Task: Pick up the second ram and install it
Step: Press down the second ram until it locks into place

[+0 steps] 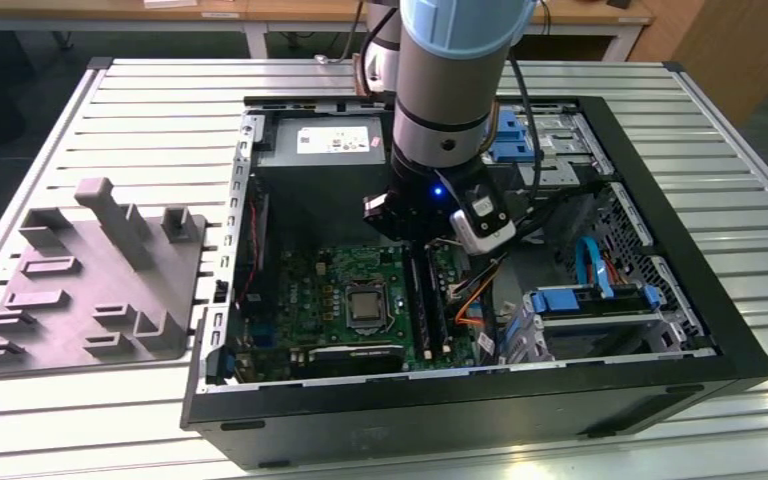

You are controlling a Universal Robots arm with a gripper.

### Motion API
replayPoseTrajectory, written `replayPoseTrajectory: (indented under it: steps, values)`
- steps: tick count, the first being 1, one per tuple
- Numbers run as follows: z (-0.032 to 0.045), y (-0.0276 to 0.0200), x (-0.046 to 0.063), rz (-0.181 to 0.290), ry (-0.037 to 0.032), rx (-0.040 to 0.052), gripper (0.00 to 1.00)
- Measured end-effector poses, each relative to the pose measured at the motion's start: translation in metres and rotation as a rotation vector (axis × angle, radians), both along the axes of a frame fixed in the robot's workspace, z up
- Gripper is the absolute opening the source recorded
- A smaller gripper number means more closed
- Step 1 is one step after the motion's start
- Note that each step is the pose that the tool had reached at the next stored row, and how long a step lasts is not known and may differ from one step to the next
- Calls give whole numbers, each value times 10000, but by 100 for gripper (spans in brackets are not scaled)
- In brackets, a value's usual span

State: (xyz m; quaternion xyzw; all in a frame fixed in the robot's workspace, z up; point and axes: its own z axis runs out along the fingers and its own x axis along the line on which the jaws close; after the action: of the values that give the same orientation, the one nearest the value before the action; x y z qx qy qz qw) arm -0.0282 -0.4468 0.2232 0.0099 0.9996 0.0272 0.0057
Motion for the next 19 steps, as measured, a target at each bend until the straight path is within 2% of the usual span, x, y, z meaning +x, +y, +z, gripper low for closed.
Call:
replayPoseTrajectory:
  steps: [19]
  values:
    - [-48, 1, 0, 0, 0, 2, 10]
